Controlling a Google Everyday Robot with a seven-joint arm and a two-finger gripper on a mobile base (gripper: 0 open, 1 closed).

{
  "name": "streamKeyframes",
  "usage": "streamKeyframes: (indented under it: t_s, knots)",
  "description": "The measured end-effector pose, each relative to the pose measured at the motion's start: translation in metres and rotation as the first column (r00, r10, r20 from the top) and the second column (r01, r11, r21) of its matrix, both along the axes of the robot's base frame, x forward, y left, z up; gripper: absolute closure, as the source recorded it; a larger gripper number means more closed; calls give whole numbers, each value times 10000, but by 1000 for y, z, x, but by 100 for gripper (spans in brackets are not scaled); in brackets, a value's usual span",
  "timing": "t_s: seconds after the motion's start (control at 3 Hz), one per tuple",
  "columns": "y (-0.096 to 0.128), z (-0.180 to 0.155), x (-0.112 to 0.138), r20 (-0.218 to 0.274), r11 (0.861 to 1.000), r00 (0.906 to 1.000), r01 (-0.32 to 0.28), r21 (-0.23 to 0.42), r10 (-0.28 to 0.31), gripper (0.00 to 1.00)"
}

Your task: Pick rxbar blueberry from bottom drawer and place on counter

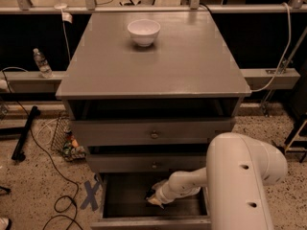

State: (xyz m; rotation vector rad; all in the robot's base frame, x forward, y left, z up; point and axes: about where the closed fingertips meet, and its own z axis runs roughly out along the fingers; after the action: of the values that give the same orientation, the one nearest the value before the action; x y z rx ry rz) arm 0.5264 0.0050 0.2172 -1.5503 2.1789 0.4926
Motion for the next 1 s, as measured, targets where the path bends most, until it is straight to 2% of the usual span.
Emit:
streamKeyframes:
  t_s: [0.33, 0.67, 1.0]
  knots:
    - [-4, 12, -4, 121, 9999, 9998, -166, 25, 166, 100]
    - [-18, 43, -8, 656, 9994, 9974, -270, -201, 283, 100]
    - [-31, 80, -27, 1172, 9977, 9920, -416, -534, 477, 100]
